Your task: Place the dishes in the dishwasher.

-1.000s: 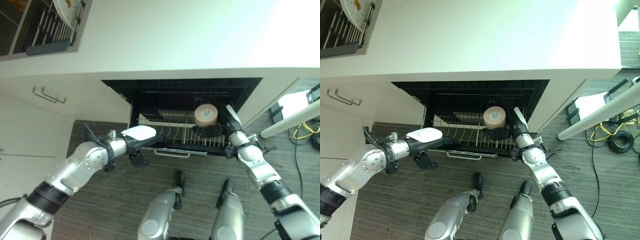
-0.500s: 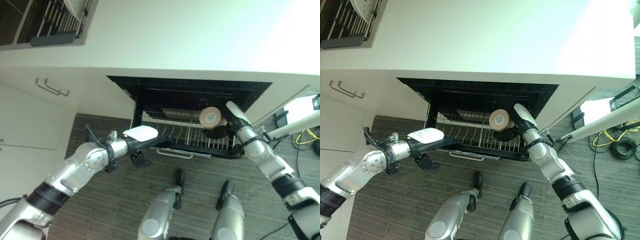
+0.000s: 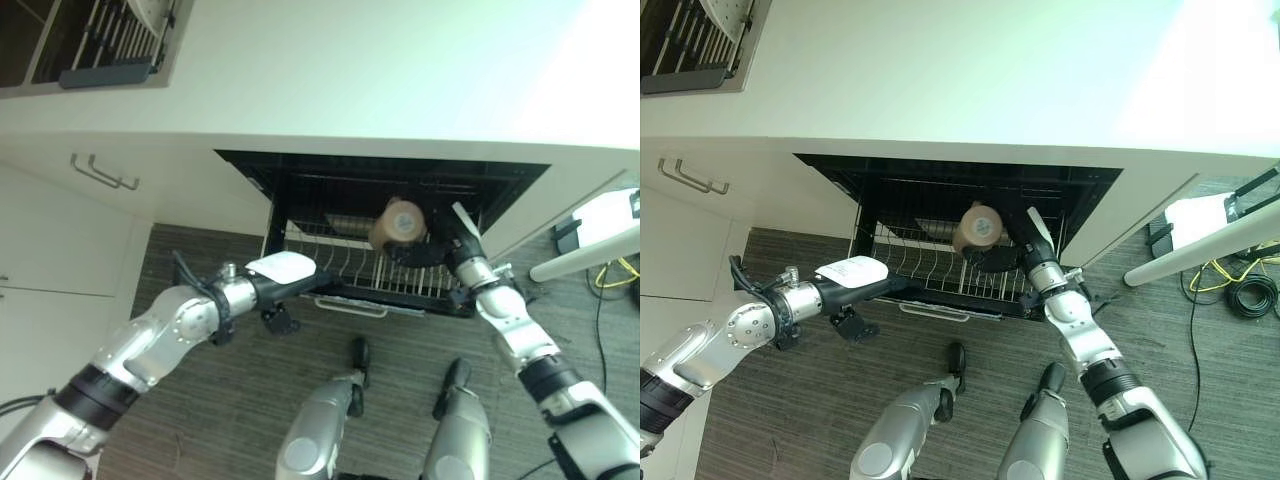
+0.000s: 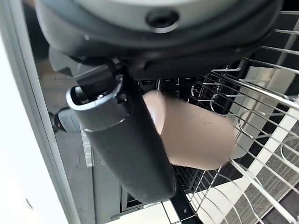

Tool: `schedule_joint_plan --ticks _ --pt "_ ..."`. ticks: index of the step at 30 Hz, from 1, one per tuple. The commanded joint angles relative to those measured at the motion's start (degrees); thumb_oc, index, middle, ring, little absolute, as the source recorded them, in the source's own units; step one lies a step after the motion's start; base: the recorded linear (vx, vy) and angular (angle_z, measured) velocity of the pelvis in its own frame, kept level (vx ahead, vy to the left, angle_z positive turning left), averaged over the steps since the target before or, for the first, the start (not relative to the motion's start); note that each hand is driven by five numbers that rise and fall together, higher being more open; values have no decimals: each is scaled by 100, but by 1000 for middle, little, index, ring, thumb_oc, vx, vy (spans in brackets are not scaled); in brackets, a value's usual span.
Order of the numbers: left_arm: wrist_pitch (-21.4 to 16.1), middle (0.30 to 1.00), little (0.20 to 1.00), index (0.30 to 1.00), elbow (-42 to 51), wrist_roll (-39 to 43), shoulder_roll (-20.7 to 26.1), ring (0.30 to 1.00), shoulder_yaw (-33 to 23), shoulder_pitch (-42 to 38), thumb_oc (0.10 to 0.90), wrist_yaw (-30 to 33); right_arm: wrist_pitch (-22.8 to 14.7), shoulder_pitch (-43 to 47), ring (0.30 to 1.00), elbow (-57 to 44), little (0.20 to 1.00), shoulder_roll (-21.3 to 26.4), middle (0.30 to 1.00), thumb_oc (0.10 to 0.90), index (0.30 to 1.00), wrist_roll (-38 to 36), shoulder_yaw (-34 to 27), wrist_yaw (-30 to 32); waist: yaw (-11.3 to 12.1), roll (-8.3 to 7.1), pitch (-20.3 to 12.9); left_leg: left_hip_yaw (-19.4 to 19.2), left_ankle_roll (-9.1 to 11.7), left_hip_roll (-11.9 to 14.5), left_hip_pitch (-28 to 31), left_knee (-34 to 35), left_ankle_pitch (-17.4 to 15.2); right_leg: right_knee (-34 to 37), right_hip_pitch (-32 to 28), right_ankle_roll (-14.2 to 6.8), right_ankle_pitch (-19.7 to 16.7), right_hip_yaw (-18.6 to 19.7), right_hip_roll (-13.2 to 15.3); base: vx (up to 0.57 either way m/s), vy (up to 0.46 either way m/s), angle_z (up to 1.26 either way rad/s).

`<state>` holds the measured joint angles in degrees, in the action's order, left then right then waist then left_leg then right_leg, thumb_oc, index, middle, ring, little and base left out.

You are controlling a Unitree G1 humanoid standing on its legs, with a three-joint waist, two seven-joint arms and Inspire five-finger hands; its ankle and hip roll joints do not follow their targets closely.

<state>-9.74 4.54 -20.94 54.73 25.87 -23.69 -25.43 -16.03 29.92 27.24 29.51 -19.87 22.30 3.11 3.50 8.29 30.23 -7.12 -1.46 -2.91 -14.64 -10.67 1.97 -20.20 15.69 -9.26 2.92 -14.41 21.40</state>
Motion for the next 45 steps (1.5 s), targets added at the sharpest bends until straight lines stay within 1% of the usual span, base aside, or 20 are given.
schedule_joint_plan --ticks 1,2,4,6,7,9,11,13,17,18,19,24,29,35,36,39,41,42,44,45 --pt "-59 900 900 900 390 165 -220 900 -98 -250 800 189 -1281 563 900 -897 900 264 900 800 900 752 -240 296 46 413 -44 71 471 498 31 -652 -1120 301 -27 -426 -109 123 367 19 79 -4" --pt "-54 900 900 900 362 154 -257 900 -89 -265 800 200 -1298 565 900 -956 900 311 900 800 900 629 -216 431 27 440 -44 54 474 489 17 -652 -1115 301 -10 -422 -108 152 377 14 82 -6" --pt "-50 900 900 900 369 135 -289 900 -99 -226 800 203 -1215 504 900 -938 900 318 900 800 900 639 -292 411 13 471 -44 71 468 474 32 -652 -1123 301 -9 -426 -111 159 381 10 52 -6" --pt "-134 900 900 900 344 206 -202 900 -153 -195 800 215 -632 443 900 -841 900 373 900 800 900 495 -364 44 -3 483 -44 55 459 453 22 -652 -1139 301 11 -433 -121 163 406 -15 10 -5" --pt "-119 900 900 900 367 228 -180 900 -154 -210 800 199 -676 451 900 -757 900 363 900 800 900 573 -335 134 11 476 -43 46 455 460 2 -652 -1137 301 27 -430 -121 169 406 0 0 0" --pt "-121 900 900 900 384 292 -129 900 -160 -247 800 202 -610 428 900 -635 900 346 900 800 900 544 -281 246 22 459 -43 22 460 482 -15 -652 -1130 301 44 -438 -138 143 413 0 0 0" --pt "-68 900 900 900 420 304 -125 900 -158 -281 800 189 -623 401 900 -585 900 359 900 800 900 499 -285 244 17 460 -43 5 463 490 -34 -652 -1122 301 64 -435 -148 144 417 0 0 0" --pt "-22 900 900 900 454 316 -126 900 -172 -282 800 165 -733 361 900 -590 900 367 900 800 900 530 -335 263 7 465 -43 6 459 489 -38 -652 -1115 301 71 -434 -166 151 420 0 0 0" --pt "-85 900 900 900 468 255 -149 900 -306 -186 800 106 -921 315 900 -943 900 308 900 800 900 744 -437 489 -5 419 -44 -36 443 502 -1 -652 -1135 301 49 -439 -173 148 416 -18 -9 0" --pt "-101 900 900 900 479 227 -173 900 -358 -135 800 86 -1037 289 900 -1076 900 291 900 800 900 726 -468 428 -16 411 -58 -48 440 511 37 -652 -1145 301 17 -435 -166 139 409 0 0 0" --pt "-104 900 900 900 477 221 -180 900 -365 -125 800 81 -1063 280 900 -1096 900 286 900 800 900 739 -473 424 -18 408 -65 -50 440 512 43 -652 -1148 301 12 -434 -163 138 407 0 0 0" --pt "-184 900 900 900 458 97 -266 900 -576 156 800 26 -1448 -34 900 -1502 900 182 900 800 900 914 -533 449 -44 351 -245 -102 425 553 166 -652 -1206 301 -95 -423 -106 110 370 7 -2 0" --pt "-142 900 900 900 464 -163 -452 900 -826 617 800 24 -2186 -637 900 -2097 900 92 900 800 900 1197 -720 678 -125 219 -544 -160 404 629 472 -652 -1356 301 -364 -440 48 103 279 66 -40 2" --pt "-63 900 900 900 431 -352 -633 900 -1089 1042 800 20 -2687 -1070 900 -2579 900 24 900 800 900 977 -976 564 -153 77 -980 -210 391 725 731 -652 -1433 301 -645 -435 205 65 163 62 -74 -10" --pt "-23 900 900 900 431 -389 -691 900 -1173 1181 800 67 -2760 -1190 900 -2723 900 16 900 800 900 911 -1057 482 -141 36 -1123 -220 391 758 827 -652 -1466 301 -754 -426 265 42 134 89 -124 -13" --pt "88 900 900 900 429 -405 -788 900 -1390 1463 800 231 -2814 -1421 900 -2877 900 -34 900 800 900 711 -1162 314 -87 -54 -1395 -216 402 837 1017 -652 -1553 301 -979 -395 415 -7 58 52 -174 -9" --pt "163 900 900 900 400 -383 -838 900 -1479 1580 800 404 -2818 -1479 900 -2890 900 -89 900 800 900 521 -1163 230 -54 -127 -1500 -199 406 883 1065 -652 -1527 301 -1049 -350 434 -29 8 -2 -209 -7" --pt "231 900 900 900 334 -320 -912 900 -1569 1673 800 671 -2784 -1551 900 -2887 900 -168 900 800 900 352 -1165 103 -15 -212 -1581 -166 419 942 1158 -652 -1564 301 -1168 -317 517 -53 -60 14 -298 -4" --pt "343 900 900 900 248 -161 -1053 900 -1684 1778 800 1041 -2657 -1649 900 -2907 900 -243 900 800 900 91 -1189 -53 14 -296 -1662 -118 412 985 1178 -652 -1518 301 -1218 -255 529 -51 -142 -4 -251 -1" --pt "376 900 900 900 206 37 -1172 900 -1824 1878 800 1317 -2581 -1739 900 -2915 900 -272 900 800 900 -36 -1258 -185 37 -336 -1691 -73 420 1017 1247 -652 -1559 301 -1304 -230 598 -46 -215 -22 -212 -4"
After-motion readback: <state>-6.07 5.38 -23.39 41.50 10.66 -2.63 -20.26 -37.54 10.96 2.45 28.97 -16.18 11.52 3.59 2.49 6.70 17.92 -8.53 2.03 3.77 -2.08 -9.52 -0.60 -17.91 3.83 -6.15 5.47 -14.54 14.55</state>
